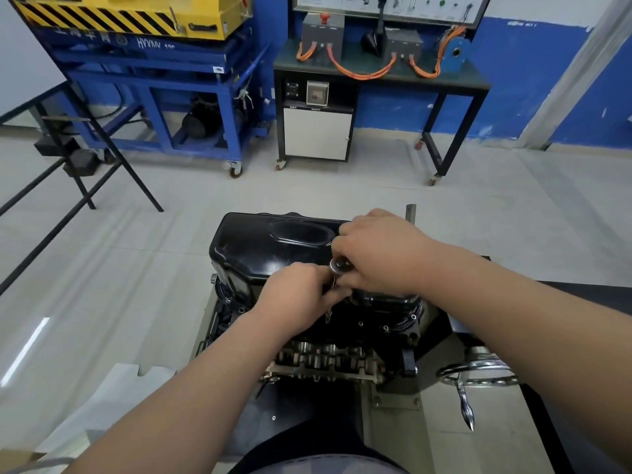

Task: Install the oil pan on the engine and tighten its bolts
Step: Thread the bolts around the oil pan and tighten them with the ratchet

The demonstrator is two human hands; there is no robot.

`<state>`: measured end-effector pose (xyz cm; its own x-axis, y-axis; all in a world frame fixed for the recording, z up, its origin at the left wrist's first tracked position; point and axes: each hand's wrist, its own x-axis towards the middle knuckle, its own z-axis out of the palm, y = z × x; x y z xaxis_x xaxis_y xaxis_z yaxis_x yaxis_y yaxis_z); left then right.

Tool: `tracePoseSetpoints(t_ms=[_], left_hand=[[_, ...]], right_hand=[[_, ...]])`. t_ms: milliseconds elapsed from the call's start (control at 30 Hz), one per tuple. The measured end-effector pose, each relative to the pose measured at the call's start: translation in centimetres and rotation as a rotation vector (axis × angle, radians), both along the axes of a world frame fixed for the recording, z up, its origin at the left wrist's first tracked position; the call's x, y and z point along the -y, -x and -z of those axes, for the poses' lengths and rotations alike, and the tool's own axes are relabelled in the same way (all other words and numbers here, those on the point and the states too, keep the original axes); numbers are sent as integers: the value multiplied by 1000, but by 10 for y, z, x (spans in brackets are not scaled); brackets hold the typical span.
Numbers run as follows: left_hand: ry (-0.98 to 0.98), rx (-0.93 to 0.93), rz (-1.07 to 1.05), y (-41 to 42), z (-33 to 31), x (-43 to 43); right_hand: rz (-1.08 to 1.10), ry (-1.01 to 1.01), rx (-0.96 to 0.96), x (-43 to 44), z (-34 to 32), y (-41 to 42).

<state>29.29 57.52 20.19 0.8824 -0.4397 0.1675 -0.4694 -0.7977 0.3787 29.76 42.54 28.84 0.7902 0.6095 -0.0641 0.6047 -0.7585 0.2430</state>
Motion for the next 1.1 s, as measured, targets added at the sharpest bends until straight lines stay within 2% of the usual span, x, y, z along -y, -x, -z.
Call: tracePoseSetpoints(t_ms=[67, 133, 233, 333, 400, 467, 533, 600, 767, 867, 967, 1100], left_hand=[[82, -56, -45, 0, -1, 2], [160, -86, -58, 2, -1, 3], [217, -108, -13, -1, -2, -1], [115, -162, 62, -9, -7, -6], [15, -149, 32, -14, -9, -8], [8, -123, -15, -19, -10, -10], [19, -130, -19, -20, -10, -10], [-9, -121, -1, -20, -11, -9], [18, -157, 145, -26, -13, -14], [-13, -226, 193, -28, -18, -10], [6, -203, 130, -27, -17, -7], [-77, -116, 93, -25, -11, -6]], right_hand=[[124, -11, 39, -5, 6, 4], [247, -54, 1, -8, 9, 6], [112, -32, -34, -5, 7, 1], [-3, -32, -108, 0, 1, -5], [-8, -36, -50, -2, 2, -5], [85, -18, 35, -4, 4, -2], [258, -50, 13, -7, 7, 3], [328, -85, 11, -12, 10, 7], [127, -60, -64, -12, 4, -4], [-4, 55, -36, -7, -1, -8], [70, 54, 11, -6, 0, -4], [318, -65, -10, -14, 9, 9]])
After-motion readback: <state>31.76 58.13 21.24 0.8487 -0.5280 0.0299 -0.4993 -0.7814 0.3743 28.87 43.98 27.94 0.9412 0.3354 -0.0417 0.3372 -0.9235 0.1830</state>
